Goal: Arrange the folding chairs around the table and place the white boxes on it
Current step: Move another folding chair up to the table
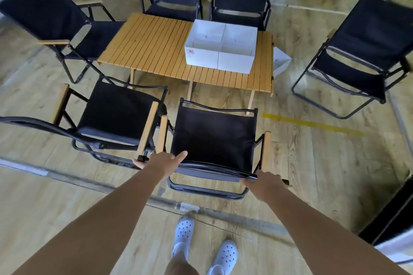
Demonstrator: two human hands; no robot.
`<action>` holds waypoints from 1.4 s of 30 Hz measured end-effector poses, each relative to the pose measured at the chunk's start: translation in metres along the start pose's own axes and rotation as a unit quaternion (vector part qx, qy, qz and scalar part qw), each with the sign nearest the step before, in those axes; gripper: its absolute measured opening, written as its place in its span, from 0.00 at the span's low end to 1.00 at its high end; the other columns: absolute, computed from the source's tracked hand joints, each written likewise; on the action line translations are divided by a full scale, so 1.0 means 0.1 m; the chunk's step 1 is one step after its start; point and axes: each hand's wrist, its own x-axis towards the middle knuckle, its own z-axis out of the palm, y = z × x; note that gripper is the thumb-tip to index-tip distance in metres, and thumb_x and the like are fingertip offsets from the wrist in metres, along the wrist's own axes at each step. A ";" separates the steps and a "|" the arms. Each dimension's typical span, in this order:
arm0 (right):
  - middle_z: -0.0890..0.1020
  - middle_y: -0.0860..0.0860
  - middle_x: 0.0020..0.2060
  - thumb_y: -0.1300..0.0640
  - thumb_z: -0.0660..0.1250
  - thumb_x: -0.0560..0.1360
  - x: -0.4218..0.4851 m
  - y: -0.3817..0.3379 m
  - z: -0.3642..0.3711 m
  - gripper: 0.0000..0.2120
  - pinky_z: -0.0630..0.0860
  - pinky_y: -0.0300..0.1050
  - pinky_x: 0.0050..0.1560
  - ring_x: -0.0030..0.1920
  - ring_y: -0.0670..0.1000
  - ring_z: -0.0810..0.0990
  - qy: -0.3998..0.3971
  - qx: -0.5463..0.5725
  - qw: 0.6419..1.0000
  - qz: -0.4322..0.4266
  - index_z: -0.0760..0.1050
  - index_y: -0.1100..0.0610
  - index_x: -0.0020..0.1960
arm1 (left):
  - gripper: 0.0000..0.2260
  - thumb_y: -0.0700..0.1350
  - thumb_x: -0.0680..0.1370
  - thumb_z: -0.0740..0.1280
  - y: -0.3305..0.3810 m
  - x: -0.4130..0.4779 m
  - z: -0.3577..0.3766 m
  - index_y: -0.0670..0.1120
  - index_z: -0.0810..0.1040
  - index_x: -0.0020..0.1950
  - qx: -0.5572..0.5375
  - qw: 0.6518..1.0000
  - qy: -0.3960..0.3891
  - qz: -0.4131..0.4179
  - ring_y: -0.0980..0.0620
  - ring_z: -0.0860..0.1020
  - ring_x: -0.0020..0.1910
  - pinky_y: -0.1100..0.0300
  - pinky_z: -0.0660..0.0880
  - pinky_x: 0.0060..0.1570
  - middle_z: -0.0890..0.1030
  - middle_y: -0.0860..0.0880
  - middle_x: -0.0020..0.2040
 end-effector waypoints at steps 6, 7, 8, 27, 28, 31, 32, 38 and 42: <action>0.81 0.49 0.47 0.19 0.51 0.65 -0.11 -0.28 -0.15 0.45 0.57 0.65 0.70 0.62 0.58 0.75 -0.031 0.027 0.999 -0.017 0.63 0.46 0.72 | 0.34 0.75 0.73 0.43 0.12 -0.04 -0.07 0.52 0.76 0.53 0.066 0.992 -0.073 0.078 0.50 0.73 0.41 0.41 0.64 0.61 0.77 0.51 0.39; 0.81 0.49 0.51 0.22 0.54 0.67 -0.12 -0.37 -0.16 0.42 0.53 0.66 0.71 0.64 0.57 0.75 -0.027 0.009 0.999 -0.039 0.62 0.45 0.73 | 0.35 0.78 0.70 0.45 0.12 0.03 -0.03 0.55 0.77 0.56 0.072 0.989 -0.078 0.105 0.49 0.77 0.49 0.32 0.53 0.68 0.81 0.52 0.45; 0.80 0.50 0.58 0.27 0.58 0.71 -0.14 -0.46 -0.17 0.39 0.54 0.65 0.72 0.66 0.57 0.74 -0.022 -0.011 0.998 -0.062 0.61 0.47 0.75 | 0.34 0.78 0.69 0.50 0.12 0.07 0.00 0.57 0.76 0.61 0.078 0.984 -0.079 0.139 0.48 0.77 0.56 0.31 0.48 0.70 0.82 0.52 0.53; 0.78 0.51 0.48 0.44 0.59 0.80 -0.02 -0.96 -0.15 0.17 0.76 0.47 0.50 0.51 0.55 0.79 0.002 -0.048 0.994 -0.100 0.74 0.54 0.61 | 0.15 0.53 0.80 0.63 0.12 0.32 -0.05 0.46 0.76 0.63 0.125 0.936 -0.071 0.321 0.47 0.78 0.50 0.56 0.72 0.45 0.78 0.48 0.50; 0.79 0.52 0.50 0.43 0.59 0.80 -0.01 -0.97 -0.14 0.17 0.75 0.47 0.50 0.52 0.55 0.79 0.003 -0.044 0.995 -0.091 0.73 0.53 0.62 | 0.15 0.52 0.80 0.63 0.12 0.34 -0.06 0.46 0.76 0.64 0.131 0.935 -0.068 0.324 0.46 0.78 0.50 0.56 0.71 0.45 0.78 0.48 0.50; 0.78 0.52 0.47 0.44 0.60 0.80 0.00 -1.01 -0.10 0.15 0.76 0.48 0.49 0.51 0.55 0.79 0.011 -0.019 0.997 -0.068 0.73 0.53 0.59 | 0.17 0.51 0.81 0.63 0.14 0.38 -0.08 0.45 0.73 0.67 0.132 0.932 -0.066 0.332 0.44 0.77 0.54 0.57 0.70 0.46 0.78 0.44 0.58; 0.78 0.51 0.45 0.45 0.61 0.80 0.00 -1.01 -0.09 0.12 0.76 0.47 0.48 0.49 0.54 0.79 0.016 -0.014 0.998 -0.064 0.73 0.52 0.56 | 0.17 0.51 0.81 0.63 0.14 0.39 -0.09 0.45 0.73 0.67 0.126 0.932 -0.068 0.334 0.44 0.78 0.54 0.57 0.69 0.46 0.78 0.44 0.59; 0.74 0.50 0.39 0.46 0.59 0.81 0.02 -0.98 -0.11 0.10 0.73 0.46 0.46 0.44 0.54 0.76 0.026 -0.022 0.997 -0.066 0.68 0.52 0.48 | 0.15 0.51 0.81 0.63 0.18 0.44 -0.09 0.44 0.76 0.63 0.111 0.931 -0.086 0.337 0.44 0.79 0.51 0.57 0.70 0.45 0.77 0.46 0.48; 0.75 0.51 0.42 0.45 0.58 0.81 0.06 -1.00 -0.11 0.11 0.72 0.46 0.47 0.50 0.56 0.79 0.014 -0.035 0.998 -0.059 0.70 0.53 0.52 | 0.17 0.50 0.81 0.63 0.21 0.47 -0.05 0.45 0.73 0.68 0.107 0.935 -0.085 0.327 0.43 0.78 0.56 0.58 0.69 0.47 0.79 0.42 0.58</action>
